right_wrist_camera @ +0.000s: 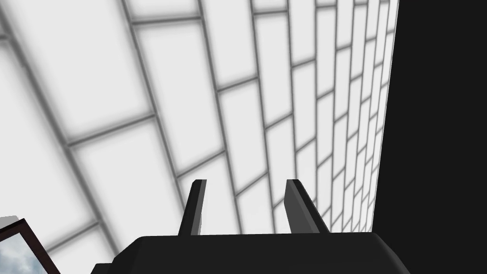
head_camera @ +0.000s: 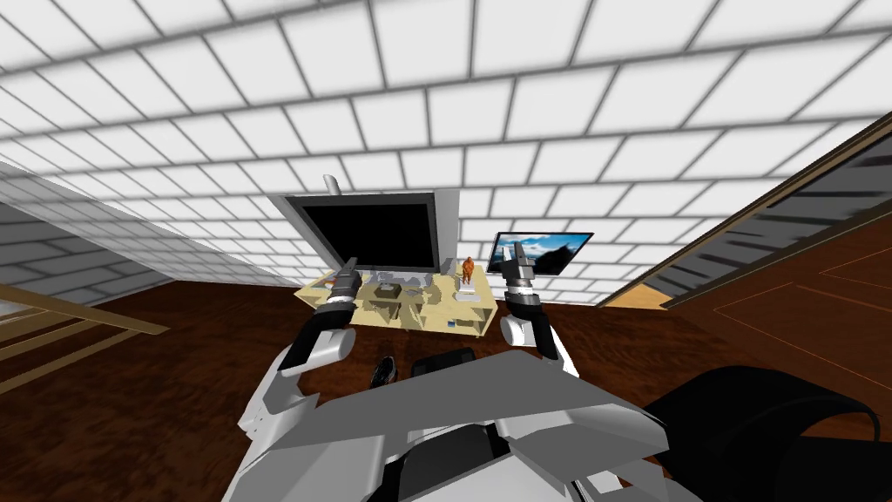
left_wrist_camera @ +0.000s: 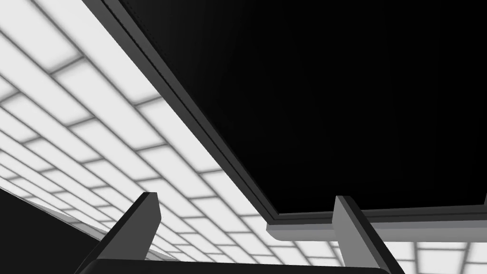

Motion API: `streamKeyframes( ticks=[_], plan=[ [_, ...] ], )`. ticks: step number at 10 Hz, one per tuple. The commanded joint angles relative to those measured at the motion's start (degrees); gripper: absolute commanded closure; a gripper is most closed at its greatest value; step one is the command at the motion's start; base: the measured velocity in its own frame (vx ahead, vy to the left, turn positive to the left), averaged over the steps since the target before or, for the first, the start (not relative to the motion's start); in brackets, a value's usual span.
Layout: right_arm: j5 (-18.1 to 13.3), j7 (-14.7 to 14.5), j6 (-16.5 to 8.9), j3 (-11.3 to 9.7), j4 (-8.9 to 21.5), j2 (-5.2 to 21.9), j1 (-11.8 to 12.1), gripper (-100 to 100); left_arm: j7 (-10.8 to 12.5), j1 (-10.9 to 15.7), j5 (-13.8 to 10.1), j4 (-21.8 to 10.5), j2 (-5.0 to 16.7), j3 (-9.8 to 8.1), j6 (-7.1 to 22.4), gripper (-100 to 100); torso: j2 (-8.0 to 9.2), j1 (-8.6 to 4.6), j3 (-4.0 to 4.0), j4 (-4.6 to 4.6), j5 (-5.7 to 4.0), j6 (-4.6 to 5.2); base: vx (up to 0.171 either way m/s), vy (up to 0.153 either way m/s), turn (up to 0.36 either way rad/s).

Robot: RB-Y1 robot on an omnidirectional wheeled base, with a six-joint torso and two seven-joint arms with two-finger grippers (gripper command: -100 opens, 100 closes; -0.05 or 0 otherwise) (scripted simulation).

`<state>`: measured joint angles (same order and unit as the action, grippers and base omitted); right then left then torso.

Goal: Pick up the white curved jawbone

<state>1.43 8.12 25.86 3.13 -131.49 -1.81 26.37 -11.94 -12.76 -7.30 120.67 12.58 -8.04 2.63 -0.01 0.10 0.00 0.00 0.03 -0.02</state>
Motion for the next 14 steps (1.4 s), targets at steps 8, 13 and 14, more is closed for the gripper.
streamKeyframes(
  ticks=[8,13,14],
  plan=[
    [0.0,0.0,0.0,0.0,0.0,0.0,0.0,0,0.12,7.26,-2.62,-8.69,1.99,-3.01,13.81,-100,-0.01,0.05,-0.01,0.0,0.01,0.0,-0.008,0.04,-0.078],
    [0.0,0.0,0.0,0.0,0.0,0.0,0.0,0,0.32,9.17,-3.16,-11.16,2.19,-3.54,20.26,-100,-0.04,0.05,-0.02,-0.01,0.01,0.0,-0.001,0.035,-0.044],
    [0.0,0.0,0.0,0.0,0.0,0.0,0.0,0,0.61,11.09,-3.65,-13.72,2.29,-3.97,22.56,-100,-0.03,-0.01,-0.02,-0.01,0.0,-0.01,0.006,0.031,-0.118]
  ],
)
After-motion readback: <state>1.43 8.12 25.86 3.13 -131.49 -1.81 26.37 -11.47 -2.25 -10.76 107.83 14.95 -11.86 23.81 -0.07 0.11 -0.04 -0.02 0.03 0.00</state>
